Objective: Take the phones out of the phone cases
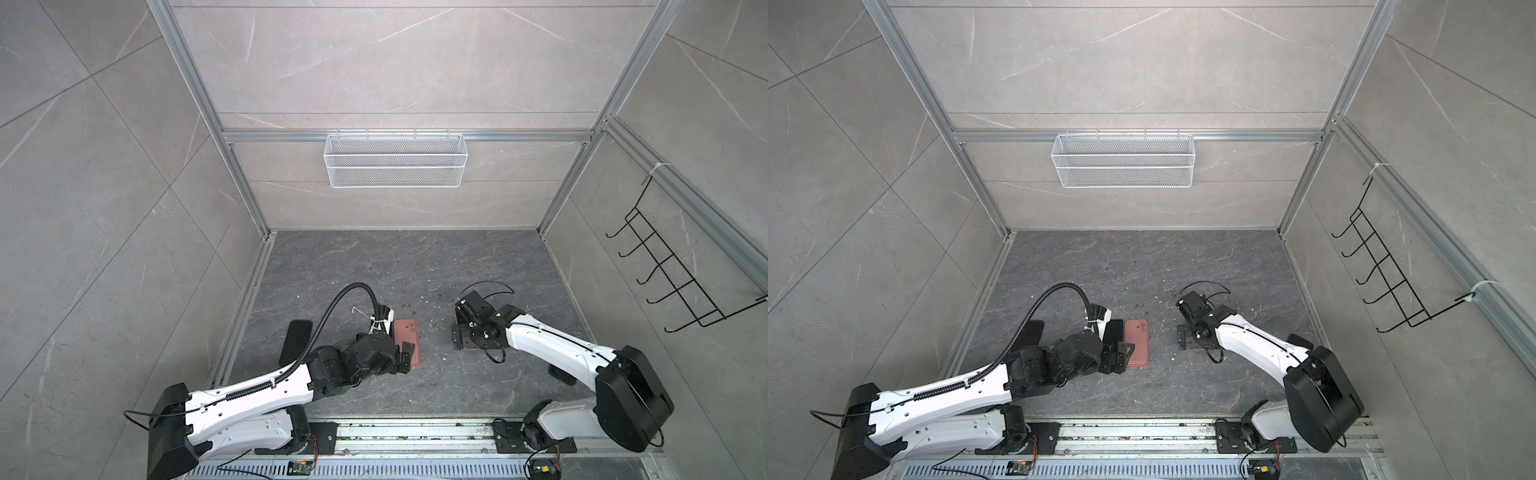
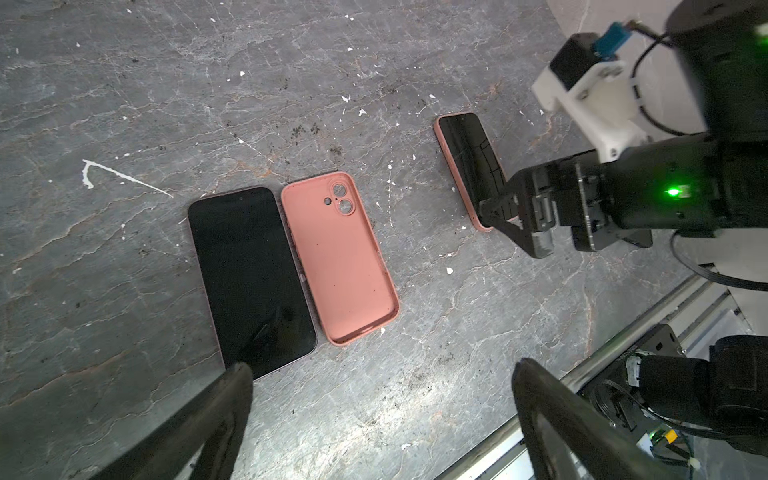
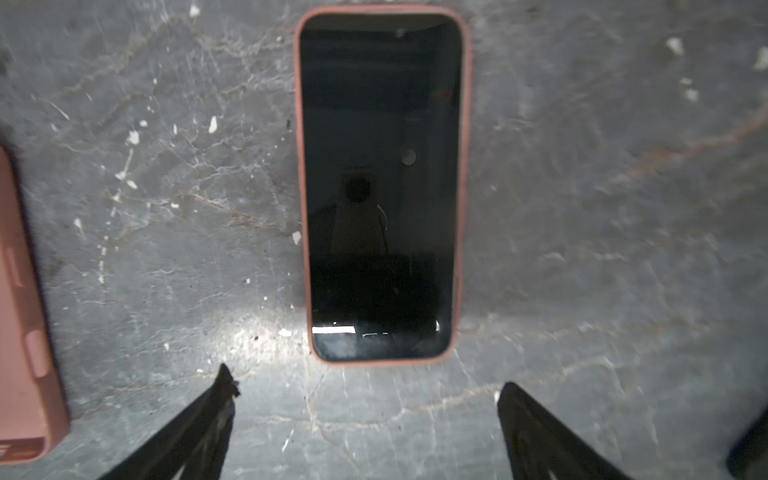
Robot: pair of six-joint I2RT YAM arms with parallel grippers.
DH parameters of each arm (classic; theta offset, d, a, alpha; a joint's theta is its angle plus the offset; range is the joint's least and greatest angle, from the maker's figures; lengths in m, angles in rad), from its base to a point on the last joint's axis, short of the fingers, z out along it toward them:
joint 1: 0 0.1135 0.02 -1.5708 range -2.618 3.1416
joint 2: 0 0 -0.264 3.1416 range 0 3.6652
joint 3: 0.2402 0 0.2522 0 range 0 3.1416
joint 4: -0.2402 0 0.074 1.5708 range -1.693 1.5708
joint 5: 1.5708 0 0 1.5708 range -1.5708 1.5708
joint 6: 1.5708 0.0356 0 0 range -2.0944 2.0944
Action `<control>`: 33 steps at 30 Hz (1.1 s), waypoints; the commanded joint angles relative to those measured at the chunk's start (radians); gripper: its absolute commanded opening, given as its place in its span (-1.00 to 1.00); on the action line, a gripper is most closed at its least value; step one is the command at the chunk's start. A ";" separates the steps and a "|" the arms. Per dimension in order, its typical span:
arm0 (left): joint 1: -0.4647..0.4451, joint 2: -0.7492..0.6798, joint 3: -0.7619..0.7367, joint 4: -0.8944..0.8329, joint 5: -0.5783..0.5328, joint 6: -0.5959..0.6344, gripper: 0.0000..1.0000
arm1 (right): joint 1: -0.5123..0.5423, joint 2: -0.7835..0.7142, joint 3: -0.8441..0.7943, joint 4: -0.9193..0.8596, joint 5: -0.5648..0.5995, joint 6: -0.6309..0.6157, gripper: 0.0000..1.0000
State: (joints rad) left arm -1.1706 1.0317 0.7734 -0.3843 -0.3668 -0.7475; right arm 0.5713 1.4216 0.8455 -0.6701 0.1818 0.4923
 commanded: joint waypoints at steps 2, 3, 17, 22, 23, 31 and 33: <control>0.005 -0.016 -0.001 0.046 0.008 0.002 1.00 | -0.042 0.070 0.045 0.047 -0.046 -0.122 0.99; 0.006 -0.016 -0.005 0.045 0.008 0.001 1.00 | -0.050 0.087 0.050 0.049 -0.051 -0.132 0.99; 0.006 0.002 -0.004 0.070 0.002 0.002 1.00 | -0.111 0.240 0.110 0.032 -0.096 -0.176 0.93; 0.006 0.016 0.005 0.078 0.006 0.010 1.00 | -0.125 0.263 0.119 0.024 -0.069 -0.172 0.89; 0.005 0.017 0.004 0.079 0.007 0.011 0.99 | -0.126 0.259 0.117 0.023 -0.065 -0.170 0.89; 0.006 0.030 0.007 0.088 0.003 0.020 1.00 | -0.140 0.281 0.124 0.017 -0.069 -0.175 0.89; 0.006 0.033 0.009 0.090 0.002 0.020 1.00 | -0.141 0.299 0.133 0.015 -0.083 -0.177 0.87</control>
State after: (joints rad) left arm -1.1706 1.0595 0.7643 -0.3286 -0.3603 -0.7475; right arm 0.4370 1.6791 0.9581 -0.6331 0.0944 0.3313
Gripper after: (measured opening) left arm 0.999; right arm 0.939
